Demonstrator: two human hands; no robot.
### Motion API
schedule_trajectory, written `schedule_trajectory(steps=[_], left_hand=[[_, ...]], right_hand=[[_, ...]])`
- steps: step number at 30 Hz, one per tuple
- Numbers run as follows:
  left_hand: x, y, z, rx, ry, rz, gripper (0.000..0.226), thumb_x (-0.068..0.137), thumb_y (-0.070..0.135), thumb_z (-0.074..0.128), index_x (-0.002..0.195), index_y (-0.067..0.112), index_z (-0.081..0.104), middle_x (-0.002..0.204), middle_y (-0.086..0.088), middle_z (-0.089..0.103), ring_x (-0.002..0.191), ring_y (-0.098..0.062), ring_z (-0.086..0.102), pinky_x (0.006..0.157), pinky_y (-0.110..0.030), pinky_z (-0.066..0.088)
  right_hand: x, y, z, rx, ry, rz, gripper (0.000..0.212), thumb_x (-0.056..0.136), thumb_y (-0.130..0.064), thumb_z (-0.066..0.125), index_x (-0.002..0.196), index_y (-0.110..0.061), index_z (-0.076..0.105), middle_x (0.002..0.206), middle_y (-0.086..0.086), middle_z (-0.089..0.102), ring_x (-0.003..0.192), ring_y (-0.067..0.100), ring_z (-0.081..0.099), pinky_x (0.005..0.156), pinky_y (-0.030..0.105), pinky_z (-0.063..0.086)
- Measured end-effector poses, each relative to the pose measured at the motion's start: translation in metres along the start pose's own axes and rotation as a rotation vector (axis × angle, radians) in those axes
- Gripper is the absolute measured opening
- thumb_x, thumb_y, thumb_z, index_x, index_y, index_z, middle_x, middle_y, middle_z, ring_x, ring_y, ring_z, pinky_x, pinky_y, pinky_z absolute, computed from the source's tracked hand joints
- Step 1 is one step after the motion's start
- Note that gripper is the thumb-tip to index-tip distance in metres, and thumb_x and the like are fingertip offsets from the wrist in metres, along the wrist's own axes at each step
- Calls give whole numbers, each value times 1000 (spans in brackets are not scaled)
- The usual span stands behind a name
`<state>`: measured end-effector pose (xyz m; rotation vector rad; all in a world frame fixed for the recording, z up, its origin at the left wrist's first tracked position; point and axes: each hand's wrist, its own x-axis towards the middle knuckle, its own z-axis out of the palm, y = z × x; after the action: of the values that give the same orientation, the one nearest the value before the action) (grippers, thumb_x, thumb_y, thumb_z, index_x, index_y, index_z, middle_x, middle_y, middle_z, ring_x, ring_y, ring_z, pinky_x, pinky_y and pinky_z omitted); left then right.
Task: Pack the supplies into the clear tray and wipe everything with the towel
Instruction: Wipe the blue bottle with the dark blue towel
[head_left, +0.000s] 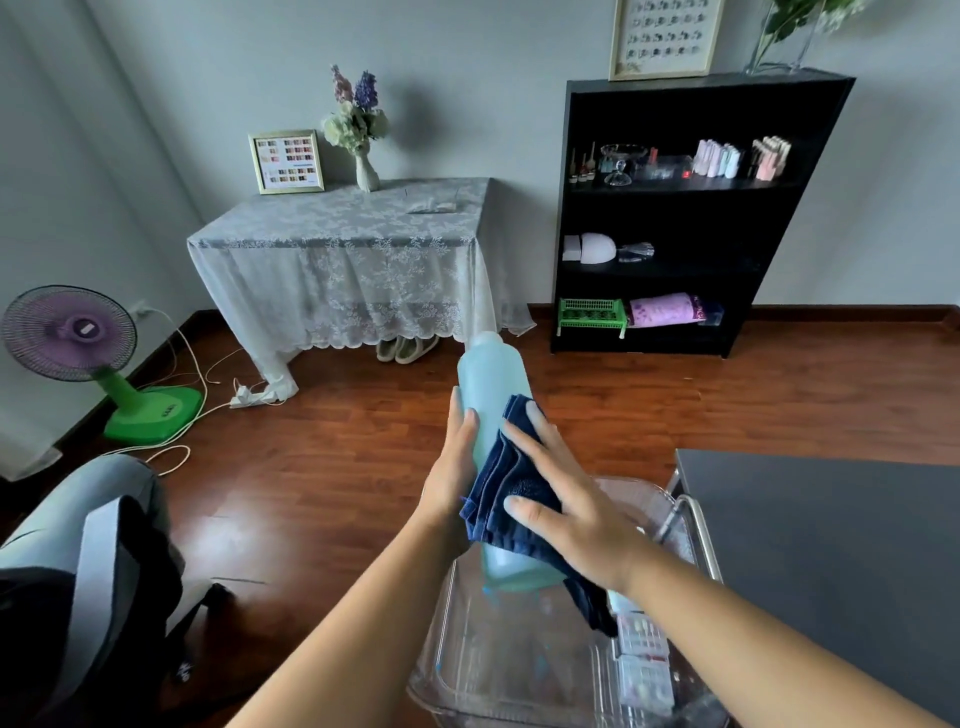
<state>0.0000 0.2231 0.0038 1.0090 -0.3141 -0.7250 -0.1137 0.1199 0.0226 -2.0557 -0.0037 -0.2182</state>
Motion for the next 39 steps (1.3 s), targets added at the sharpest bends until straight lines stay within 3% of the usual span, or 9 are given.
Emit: schedule_trajectory(steps=[4, 10, 14, 18, 23, 29, 33, 37, 39], left_hand=[[-6, -1, 14, -21, -88, -172, 34, 93, 51, 45, 118, 38, 65, 112, -8, 71, 94, -25, 70, 77, -42, 57], [-7, 2, 24, -16, 19, -137, 40, 92, 39, 54, 129, 23, 56, 110, -18, 69, 87, -33, 68, 73, -45, 56], [-2, 15, 19, -28, 4, -57, 47, 88, 50, 50, 132, 34, 52, 127, -13, 62, 107, -32, 63, 86, -48, 54], [2, 18, 16, 246, 10, 60, 35, 97, 47, 41, 131, 50, 45, 135, 7, 56, 116, -14, 60, 92, -36, 51], [-2, 23, 29, 26, -240, -103, 44, 100, 42, 36, 143, 33, 38, 147, -6, 44, 133, -27, 44, 109, -46, 35], [-1, 24, 40, 74, -257, -136, 34, 103, 20, 37, 134, 13, 47, 140, -16, 51, 72, 4, 67, 64, -18, 53], [-9, 28, 48, 20, -169, 47, 42, 98, 25, 47, 139, 28, 43, 136, -19, 54, 114, -38, 58, 96, -56, 45], [1, 43, 40, 78, -120, 66, 52, 87, 38, 57, 138, 32, 44, 135, -18, 54, 120, -39, 54, 101, -58, 43], [4, 43, 39, 95, -120, 40, 50, 90, 38, 55, 138, 35, 43, 134, -16, 55, 120, -37, 55, 101, -57, 43]], right_hand=[[41, -1, -24, -90, 128, 50, 59, 95, -33, 50, 144, -45, 20, 155, -23, -11, 144, 12, -19, 118, 44, -3], [53, -14, -33, 206, 197, 112, 68, 93, -22, 55, 149, -31, 16, 159, -9, 8, 139, -2, 20, 115, 25, 23], [0, -18, -7, 406, 142, 144, 79, 81, -43, 63, 144, -49, 15, 154, -16, 25, 130, 1, 41, 106, 32, 40], [-20, -20, 7, 303, 220, 28, 71, 91, -36, 55, 146, -44, 12, 154, -30, -6, 139, -14, 5, 118, 25, 18], [5, -19, -11, 64, 300, -30, 59, 94, -38, 44, 141, -51, 11, 152, -33, -12, 141, -3, -21, 117, 33, -7], [48, -29, -61, 134, 273, 20, 57, 96, -33, 47, 146, -34, 22, 156, -22, 0, 143, -4, -3, 120, 30, 7], [19, -34, -41, 451, 219, 37, 75, 87, -38, 59, 148, -39, 15, 157, -18, 16, 133, -14, 27, 109, 15, 30], [-23, -32, -7, 433, 200, -36, 67, 91, -29, 56, 143, -44, 18, 140, -49, 18, 127, -24, 25, 94, -1, 31], [-26, -33, -3, 367, 230, -45, 62, 92, -28, 54, 144, -40, 20, 150, -39, 8, 135, -20, 14, 106, 4, 25]])
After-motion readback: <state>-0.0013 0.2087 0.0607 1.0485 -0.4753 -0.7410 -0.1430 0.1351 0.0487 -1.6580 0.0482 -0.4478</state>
